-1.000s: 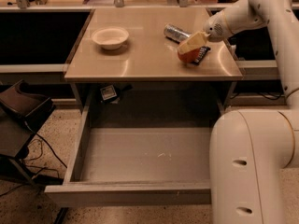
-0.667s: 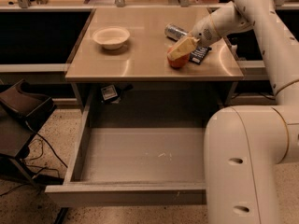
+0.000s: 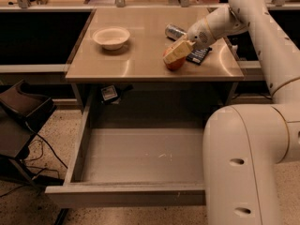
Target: Pick apple from top drawer and place on counter
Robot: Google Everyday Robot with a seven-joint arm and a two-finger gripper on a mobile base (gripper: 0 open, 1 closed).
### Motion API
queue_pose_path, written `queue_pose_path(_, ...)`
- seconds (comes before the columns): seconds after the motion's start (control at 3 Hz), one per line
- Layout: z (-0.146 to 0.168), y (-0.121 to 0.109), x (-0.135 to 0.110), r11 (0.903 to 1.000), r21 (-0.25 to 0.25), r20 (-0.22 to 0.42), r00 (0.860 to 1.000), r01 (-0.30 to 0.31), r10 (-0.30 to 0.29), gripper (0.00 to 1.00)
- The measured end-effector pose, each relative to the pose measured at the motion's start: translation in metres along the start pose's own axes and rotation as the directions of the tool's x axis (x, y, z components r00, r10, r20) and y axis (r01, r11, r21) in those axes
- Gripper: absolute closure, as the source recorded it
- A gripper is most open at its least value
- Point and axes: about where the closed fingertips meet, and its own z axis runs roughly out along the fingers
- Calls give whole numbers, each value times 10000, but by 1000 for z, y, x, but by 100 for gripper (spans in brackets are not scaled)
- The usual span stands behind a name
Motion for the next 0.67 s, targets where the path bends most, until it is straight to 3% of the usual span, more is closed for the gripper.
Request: queue_pose_path(0.67,0,0,0,10000,-1,0,10000,0,0,34)
